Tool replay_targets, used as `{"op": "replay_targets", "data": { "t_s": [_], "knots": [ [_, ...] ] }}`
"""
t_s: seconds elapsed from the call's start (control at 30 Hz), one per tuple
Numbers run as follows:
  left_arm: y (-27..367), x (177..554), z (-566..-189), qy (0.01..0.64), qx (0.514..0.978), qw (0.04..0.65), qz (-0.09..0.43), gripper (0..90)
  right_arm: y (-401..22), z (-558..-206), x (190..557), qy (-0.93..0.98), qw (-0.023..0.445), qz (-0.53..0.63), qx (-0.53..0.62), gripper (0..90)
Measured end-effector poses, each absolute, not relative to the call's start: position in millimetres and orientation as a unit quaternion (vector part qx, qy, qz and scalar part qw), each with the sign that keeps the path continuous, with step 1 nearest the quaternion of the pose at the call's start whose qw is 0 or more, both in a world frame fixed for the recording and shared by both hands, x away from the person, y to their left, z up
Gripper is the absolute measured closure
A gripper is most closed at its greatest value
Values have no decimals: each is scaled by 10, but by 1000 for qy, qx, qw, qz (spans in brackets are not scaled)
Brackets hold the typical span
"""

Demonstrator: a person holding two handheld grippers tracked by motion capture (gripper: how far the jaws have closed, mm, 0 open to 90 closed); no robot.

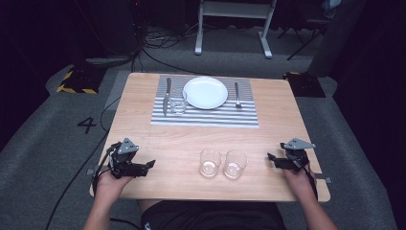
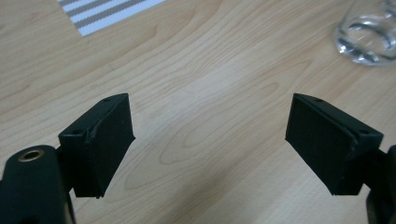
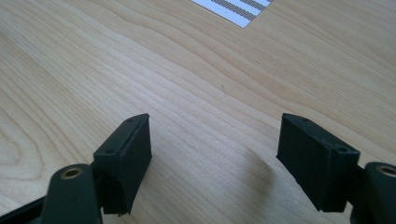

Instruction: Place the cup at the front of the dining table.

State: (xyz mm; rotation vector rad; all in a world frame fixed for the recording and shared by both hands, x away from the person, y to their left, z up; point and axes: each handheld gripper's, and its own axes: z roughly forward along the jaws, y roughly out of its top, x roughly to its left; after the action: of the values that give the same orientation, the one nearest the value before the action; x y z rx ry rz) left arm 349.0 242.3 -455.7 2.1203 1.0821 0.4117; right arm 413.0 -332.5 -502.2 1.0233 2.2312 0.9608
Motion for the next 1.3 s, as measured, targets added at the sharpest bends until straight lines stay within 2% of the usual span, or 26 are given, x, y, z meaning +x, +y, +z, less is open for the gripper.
{"op": "replay_targets", "data": {
  "t_s": [0.3, 0.6, 0.77, 0.87, 0.97, 1.3],
  "knots": [
    [2441, 3600, -4844, 440, 829, 319, 129, 154, -3327, -5021, 4130, 820, 245, 355, 377, 261],
    [2392, 3622, -4917, 438, 842, 287, 131, 151, -3322, -5023, 4131, 818, 244, 357, 380, 262],
    [2368, 3618, -4950, 439, 838, 294, 138, 142, -3341, -5020, 4135, 823, 248, 351, 371, 262],
    [2372, 3611, -5029, 424, 832, 322, 154, 63, -3324, -5023, 4130, 819, 244, 356, 379, 262],
    [2357, 3612, -5034, 426, 834, 320, 145, 31, -3338, -5021, 4135, 823, 248, 351, 372, 262],
    [2353, 3622, -5036, 421, 836, 319, 149, 15, -3339, -5020, 4134, 823, 247, 352, 372, 263]
  ]
}}
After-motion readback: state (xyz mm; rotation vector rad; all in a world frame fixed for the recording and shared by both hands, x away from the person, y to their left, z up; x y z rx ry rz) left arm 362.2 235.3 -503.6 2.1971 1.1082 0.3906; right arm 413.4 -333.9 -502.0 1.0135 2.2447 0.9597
